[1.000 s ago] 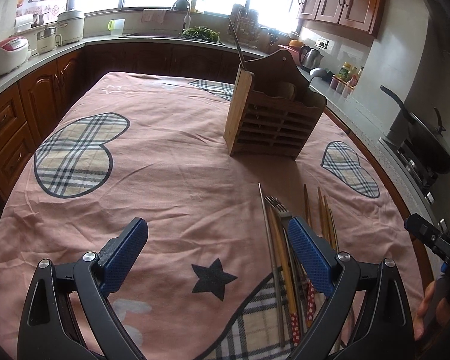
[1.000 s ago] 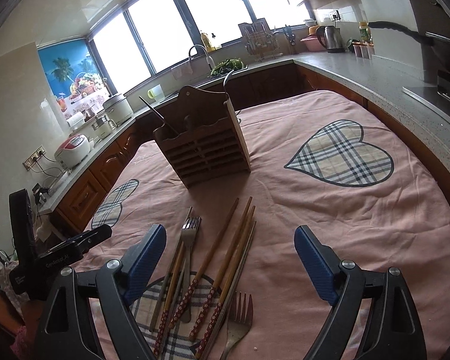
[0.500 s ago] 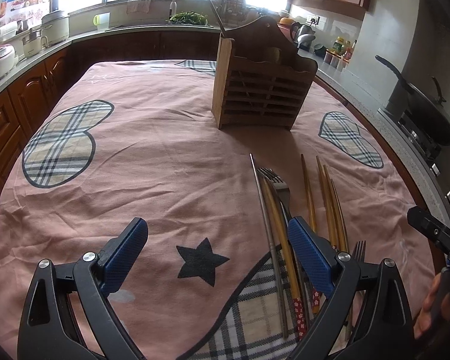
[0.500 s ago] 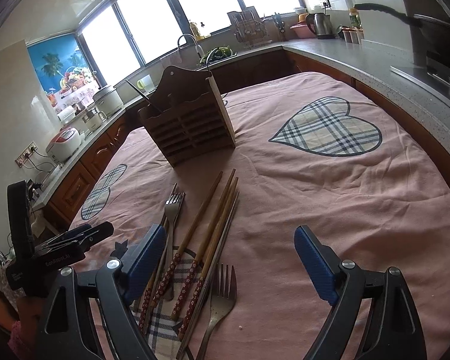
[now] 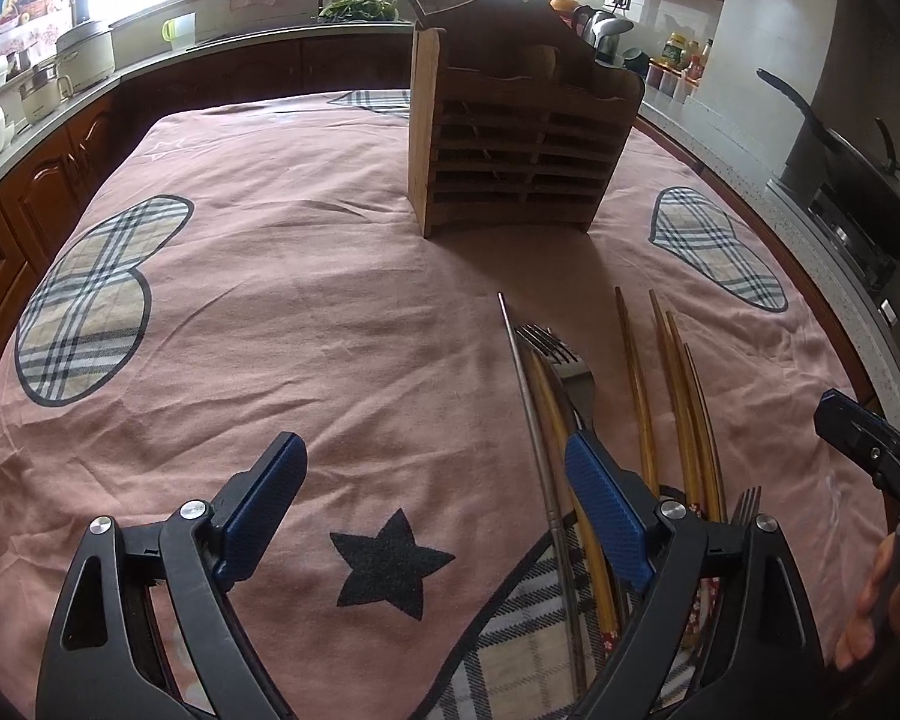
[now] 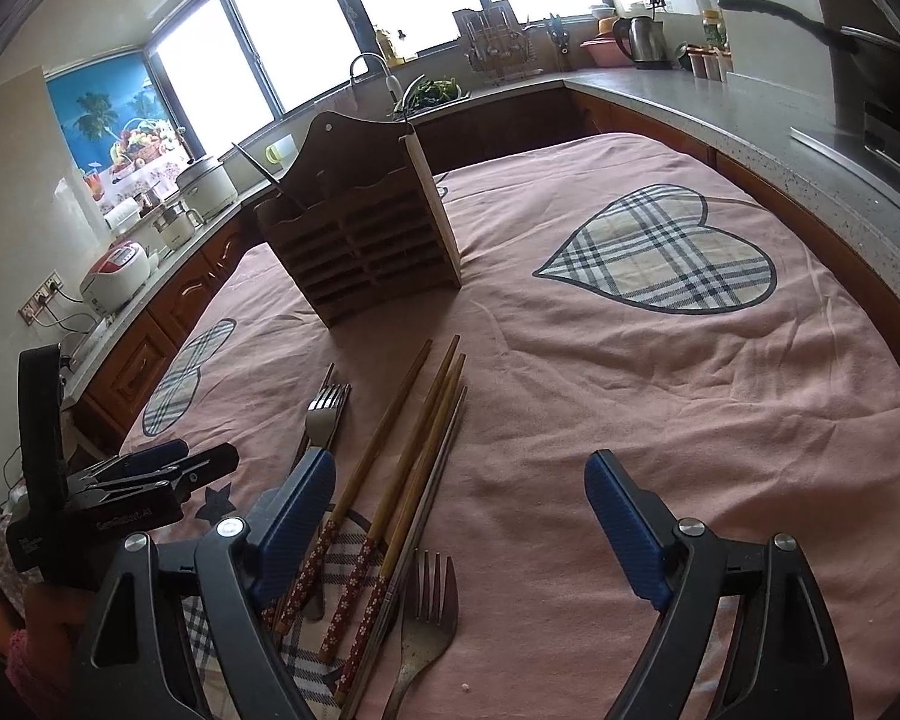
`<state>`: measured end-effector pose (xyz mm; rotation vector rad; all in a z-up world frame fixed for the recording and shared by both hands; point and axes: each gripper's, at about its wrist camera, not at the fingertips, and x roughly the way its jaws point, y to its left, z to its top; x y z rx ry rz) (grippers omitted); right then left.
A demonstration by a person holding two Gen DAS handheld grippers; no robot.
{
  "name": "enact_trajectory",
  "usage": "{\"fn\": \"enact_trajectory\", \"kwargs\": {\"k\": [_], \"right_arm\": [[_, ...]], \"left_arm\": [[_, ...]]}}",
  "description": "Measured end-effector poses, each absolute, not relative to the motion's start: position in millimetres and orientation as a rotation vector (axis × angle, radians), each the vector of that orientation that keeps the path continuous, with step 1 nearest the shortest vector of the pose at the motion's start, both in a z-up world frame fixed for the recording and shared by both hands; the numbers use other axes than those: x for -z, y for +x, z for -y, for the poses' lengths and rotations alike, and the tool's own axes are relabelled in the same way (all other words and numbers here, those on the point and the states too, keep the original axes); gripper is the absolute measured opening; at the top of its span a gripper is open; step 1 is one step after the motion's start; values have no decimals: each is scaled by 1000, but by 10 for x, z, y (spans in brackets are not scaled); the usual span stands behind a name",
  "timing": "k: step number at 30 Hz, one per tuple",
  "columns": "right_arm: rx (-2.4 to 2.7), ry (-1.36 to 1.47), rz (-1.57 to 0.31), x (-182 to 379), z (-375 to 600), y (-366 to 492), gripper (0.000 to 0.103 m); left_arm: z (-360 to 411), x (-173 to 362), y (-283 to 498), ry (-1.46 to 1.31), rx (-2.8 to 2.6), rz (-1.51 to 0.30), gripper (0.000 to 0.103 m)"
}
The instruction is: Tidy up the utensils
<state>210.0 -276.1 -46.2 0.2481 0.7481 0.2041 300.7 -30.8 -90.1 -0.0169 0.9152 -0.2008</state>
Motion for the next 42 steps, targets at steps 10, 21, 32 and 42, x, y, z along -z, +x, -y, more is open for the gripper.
{"fn": "enact_trajectory", "kwargs": {"k": [10, 21, 32, 42], "right_arm": [[-205, 204, -866, 689, 2602, 2504, 30], [-202, 124, -953, 884, 2450, 2800, 12], [-221, 162, -987, 879, 2513, 3033, 10], [-232, 161, -987, 879, 2511, 3108, 9]], "left_arm": [[512, 1047, 3370, 28, 234, -982, 61], [702, 1167, 3519, 107, 266, -990, 50], [746, 1145, 3720, 126, 303, -1013, 41], [873, 1142, 3725, 161, 332, -1005, 7]]}}
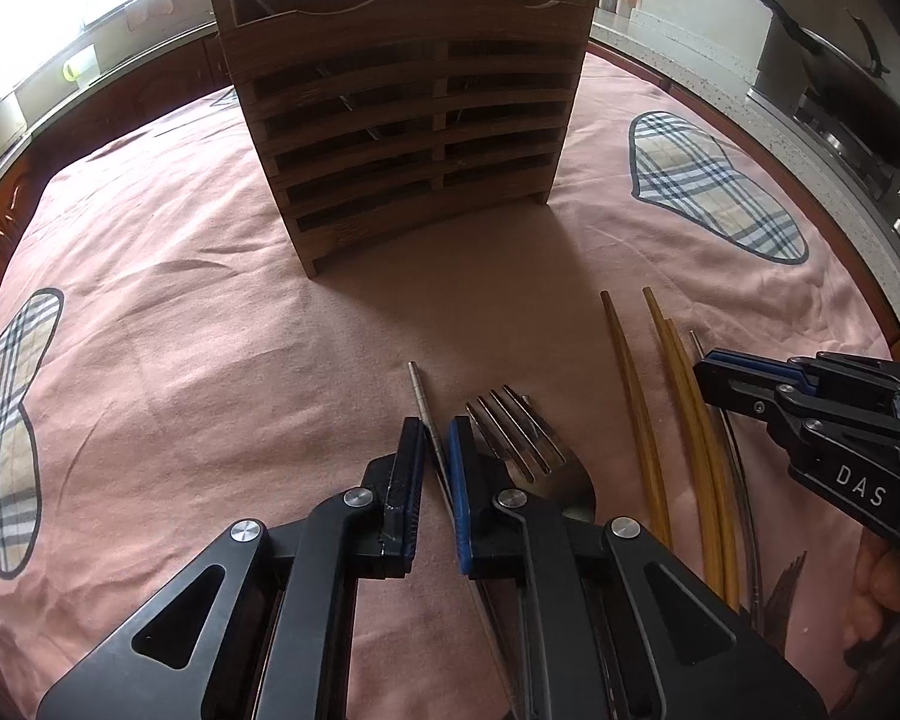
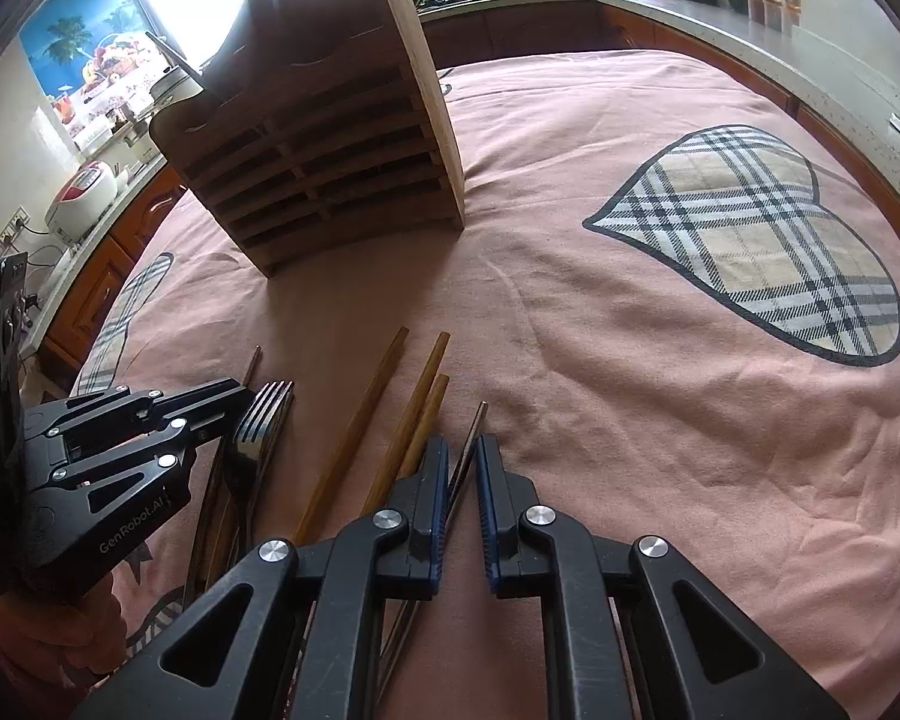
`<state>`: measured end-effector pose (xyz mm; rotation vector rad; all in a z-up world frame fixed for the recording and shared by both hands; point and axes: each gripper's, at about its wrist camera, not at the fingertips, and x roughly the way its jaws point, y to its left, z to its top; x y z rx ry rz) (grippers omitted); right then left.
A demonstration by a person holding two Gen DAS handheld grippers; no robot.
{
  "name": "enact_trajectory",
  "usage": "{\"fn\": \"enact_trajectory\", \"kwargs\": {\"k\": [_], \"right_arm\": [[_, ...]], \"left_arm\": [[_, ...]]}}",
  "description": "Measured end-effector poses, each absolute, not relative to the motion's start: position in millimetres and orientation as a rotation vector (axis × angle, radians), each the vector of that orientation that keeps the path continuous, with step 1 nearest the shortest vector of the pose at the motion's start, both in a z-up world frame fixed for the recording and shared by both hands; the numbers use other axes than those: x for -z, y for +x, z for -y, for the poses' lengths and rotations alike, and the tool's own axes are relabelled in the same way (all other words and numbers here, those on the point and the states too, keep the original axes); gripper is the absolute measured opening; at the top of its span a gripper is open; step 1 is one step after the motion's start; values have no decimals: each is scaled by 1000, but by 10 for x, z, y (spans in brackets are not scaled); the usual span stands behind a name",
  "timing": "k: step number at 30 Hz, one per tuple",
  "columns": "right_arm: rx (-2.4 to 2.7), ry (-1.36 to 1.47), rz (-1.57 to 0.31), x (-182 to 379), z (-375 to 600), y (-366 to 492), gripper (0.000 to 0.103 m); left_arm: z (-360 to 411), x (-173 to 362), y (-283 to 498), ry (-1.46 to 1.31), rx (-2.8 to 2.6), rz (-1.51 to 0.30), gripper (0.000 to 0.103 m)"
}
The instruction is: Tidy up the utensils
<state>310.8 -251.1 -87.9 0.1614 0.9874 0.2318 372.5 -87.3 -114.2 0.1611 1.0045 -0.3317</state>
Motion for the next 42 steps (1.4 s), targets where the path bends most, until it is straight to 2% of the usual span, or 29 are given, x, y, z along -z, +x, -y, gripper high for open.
{"fn": "enact_trajectory", "kwargs": {"k": [7, 42], "right_arm": [[-249, 235, -961, 798, 2592, 3015, 7], [-350, 234, -683, -230, 2455, 2105, 4]], "left_arm": [[702, 1019, 3594, 75, 367, -994, 4], [-157, -61, 2484, -138, 356, -742, 4]]}}
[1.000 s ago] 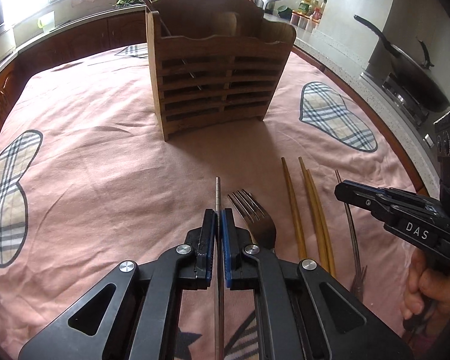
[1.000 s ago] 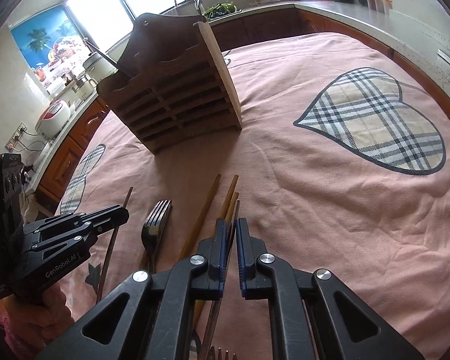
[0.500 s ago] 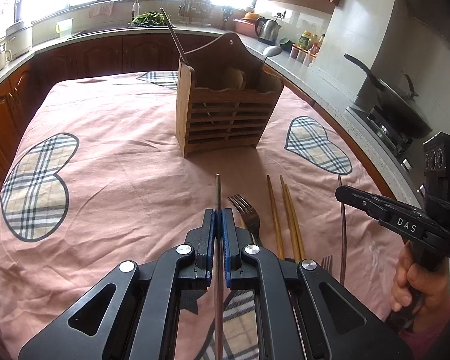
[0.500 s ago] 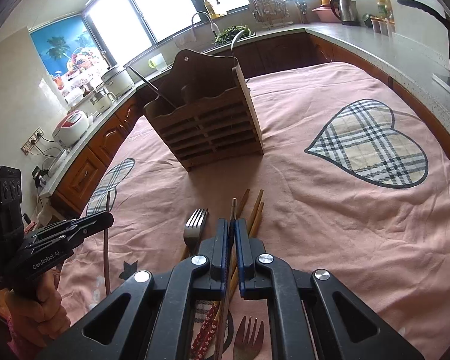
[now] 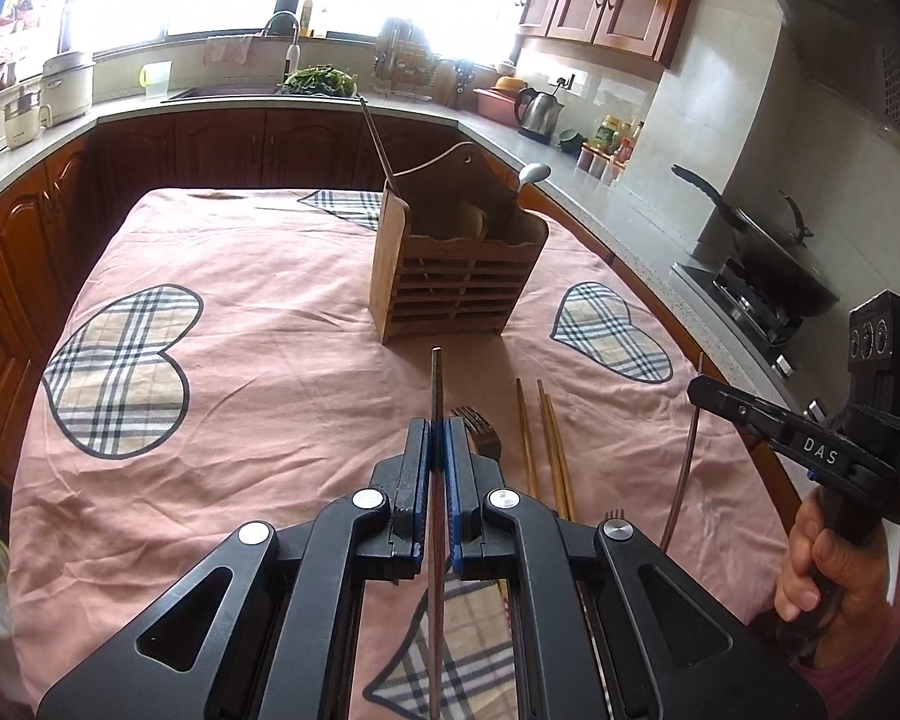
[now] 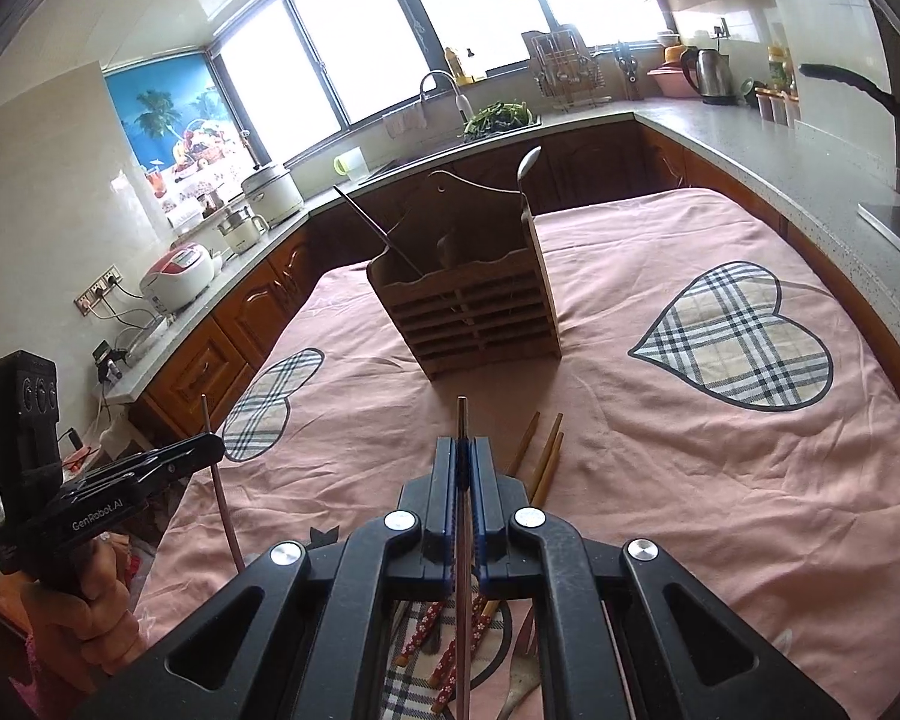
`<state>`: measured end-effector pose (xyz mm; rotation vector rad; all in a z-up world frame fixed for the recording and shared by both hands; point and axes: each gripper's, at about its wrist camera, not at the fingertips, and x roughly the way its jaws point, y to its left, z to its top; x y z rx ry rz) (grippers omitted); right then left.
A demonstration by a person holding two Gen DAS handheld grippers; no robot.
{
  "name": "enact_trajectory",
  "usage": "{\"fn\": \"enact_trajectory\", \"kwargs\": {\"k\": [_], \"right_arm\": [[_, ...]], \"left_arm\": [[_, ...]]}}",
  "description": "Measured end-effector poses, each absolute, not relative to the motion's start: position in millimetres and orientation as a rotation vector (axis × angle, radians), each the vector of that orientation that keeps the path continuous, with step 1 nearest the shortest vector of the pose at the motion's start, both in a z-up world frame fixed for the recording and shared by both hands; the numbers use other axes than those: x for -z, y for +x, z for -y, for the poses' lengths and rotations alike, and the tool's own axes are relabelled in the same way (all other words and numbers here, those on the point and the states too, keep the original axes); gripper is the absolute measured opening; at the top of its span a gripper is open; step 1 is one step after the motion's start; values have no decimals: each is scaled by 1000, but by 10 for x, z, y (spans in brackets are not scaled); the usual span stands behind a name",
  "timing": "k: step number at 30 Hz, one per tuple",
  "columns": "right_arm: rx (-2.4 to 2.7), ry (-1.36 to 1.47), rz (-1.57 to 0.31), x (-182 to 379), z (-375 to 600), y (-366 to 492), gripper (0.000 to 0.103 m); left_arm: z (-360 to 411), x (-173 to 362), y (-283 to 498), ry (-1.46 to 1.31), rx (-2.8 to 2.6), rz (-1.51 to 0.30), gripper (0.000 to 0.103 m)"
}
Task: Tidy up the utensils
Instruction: 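Carry both held utensils up and lower them into the wooden holder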
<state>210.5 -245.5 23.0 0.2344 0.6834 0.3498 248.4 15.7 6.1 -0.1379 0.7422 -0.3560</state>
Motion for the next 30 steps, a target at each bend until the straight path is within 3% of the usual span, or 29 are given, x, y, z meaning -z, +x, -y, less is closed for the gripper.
{"fn": "enact_trajectory", "kwargs": {"k": [30], "right_arm": [[-350, 239, -515, -616, 2511, 1840, 4]], "left_arm": [[-279, -472, 2251, -205, 347, -574, 4]]}}
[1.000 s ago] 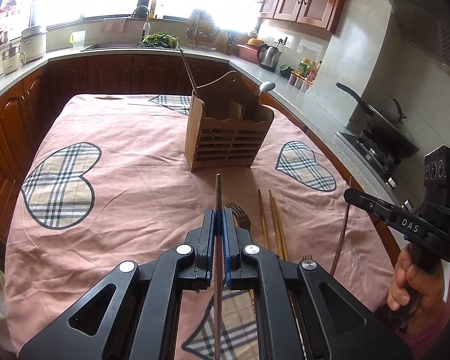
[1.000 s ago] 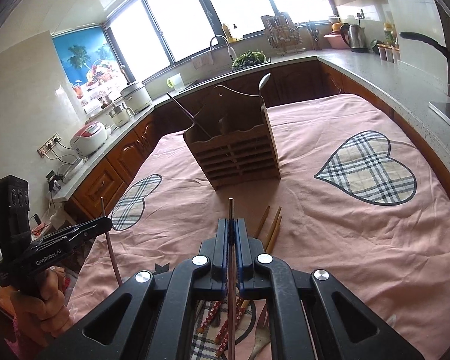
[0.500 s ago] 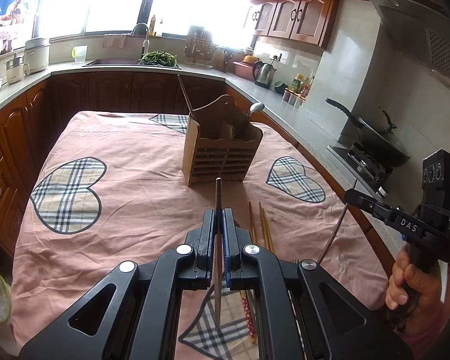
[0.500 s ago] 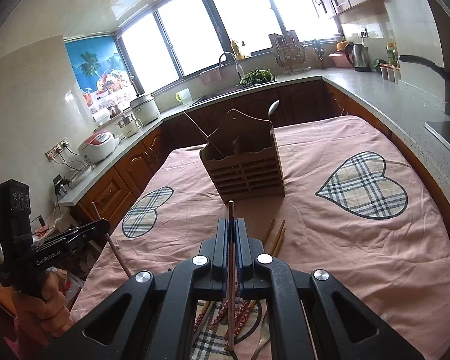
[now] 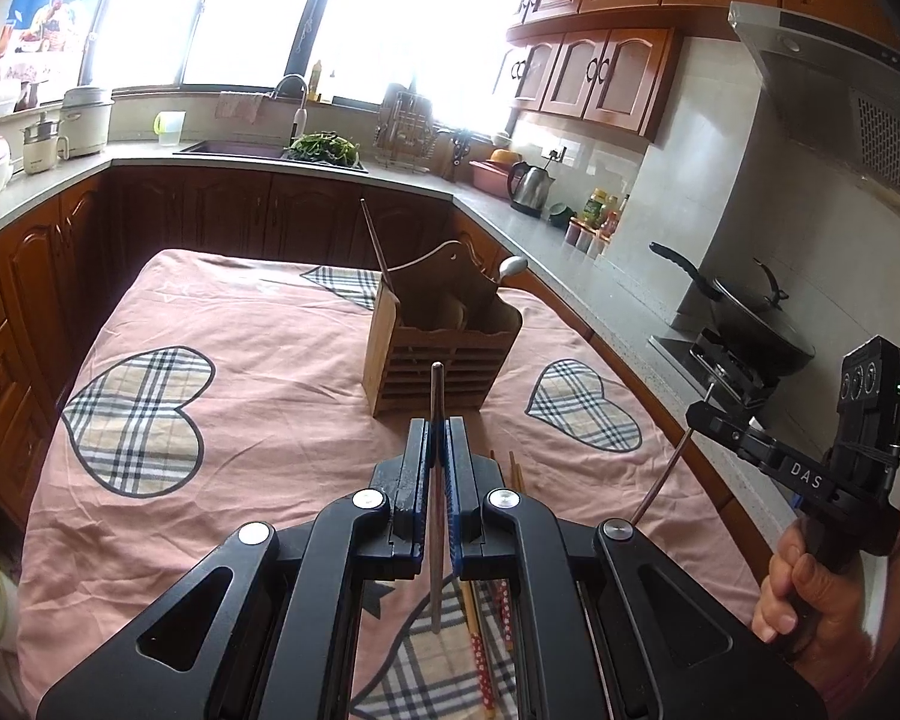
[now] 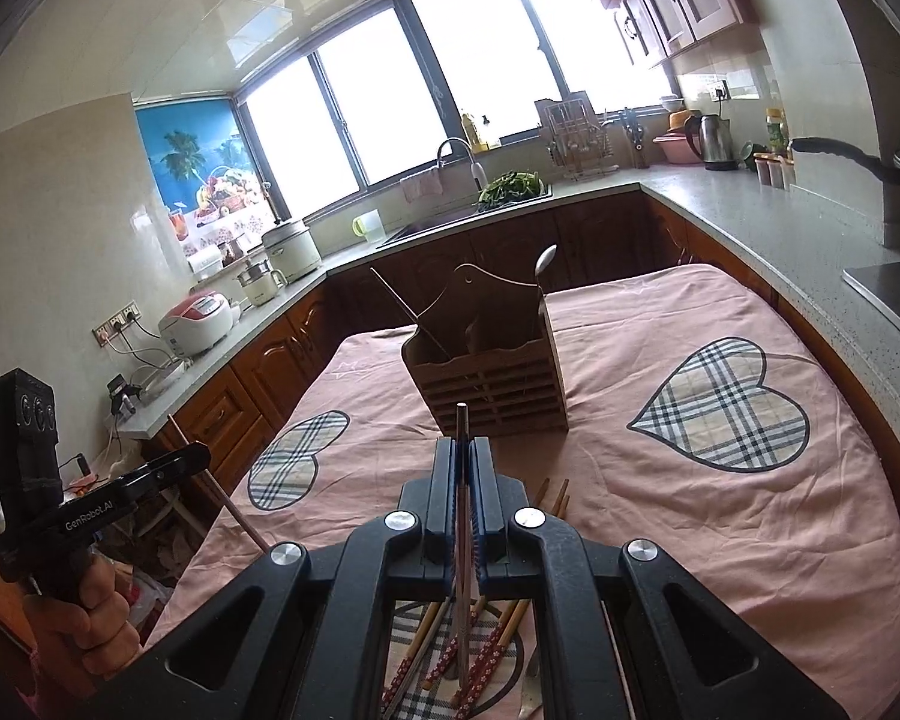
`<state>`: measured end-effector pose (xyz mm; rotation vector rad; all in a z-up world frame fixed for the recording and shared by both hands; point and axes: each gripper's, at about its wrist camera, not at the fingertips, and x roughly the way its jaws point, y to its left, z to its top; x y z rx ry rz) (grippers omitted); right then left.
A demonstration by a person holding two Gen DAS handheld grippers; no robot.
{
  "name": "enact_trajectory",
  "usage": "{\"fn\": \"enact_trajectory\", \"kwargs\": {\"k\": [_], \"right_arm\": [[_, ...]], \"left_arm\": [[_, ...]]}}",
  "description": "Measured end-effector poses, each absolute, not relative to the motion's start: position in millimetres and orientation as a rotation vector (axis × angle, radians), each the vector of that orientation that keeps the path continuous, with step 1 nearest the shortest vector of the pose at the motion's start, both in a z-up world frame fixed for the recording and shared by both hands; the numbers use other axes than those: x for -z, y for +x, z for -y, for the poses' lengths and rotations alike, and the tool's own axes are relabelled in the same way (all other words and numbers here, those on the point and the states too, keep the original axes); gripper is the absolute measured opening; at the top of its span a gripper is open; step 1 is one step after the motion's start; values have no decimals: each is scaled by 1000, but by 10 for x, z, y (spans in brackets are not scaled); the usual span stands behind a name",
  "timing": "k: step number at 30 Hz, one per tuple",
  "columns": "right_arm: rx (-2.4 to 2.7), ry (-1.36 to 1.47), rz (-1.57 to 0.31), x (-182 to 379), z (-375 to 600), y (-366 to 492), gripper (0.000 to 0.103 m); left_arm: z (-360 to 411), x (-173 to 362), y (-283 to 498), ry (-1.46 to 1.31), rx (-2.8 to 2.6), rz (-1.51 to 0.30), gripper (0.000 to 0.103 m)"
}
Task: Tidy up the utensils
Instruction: 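Carry both held utensils up and lower them into the wooden holder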
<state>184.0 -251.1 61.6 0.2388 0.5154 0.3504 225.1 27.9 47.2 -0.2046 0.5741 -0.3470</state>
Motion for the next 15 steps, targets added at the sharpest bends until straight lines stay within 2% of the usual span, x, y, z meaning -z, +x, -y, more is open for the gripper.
{"fn": "enact_trajectory", "kwargs": {"k": [15], "right_arm": [[-341, 257, -440, -819, 2545, 2261, 4]], "left_arm": [[-297, -746, 2628, -256, 333, -487, 4]]}}
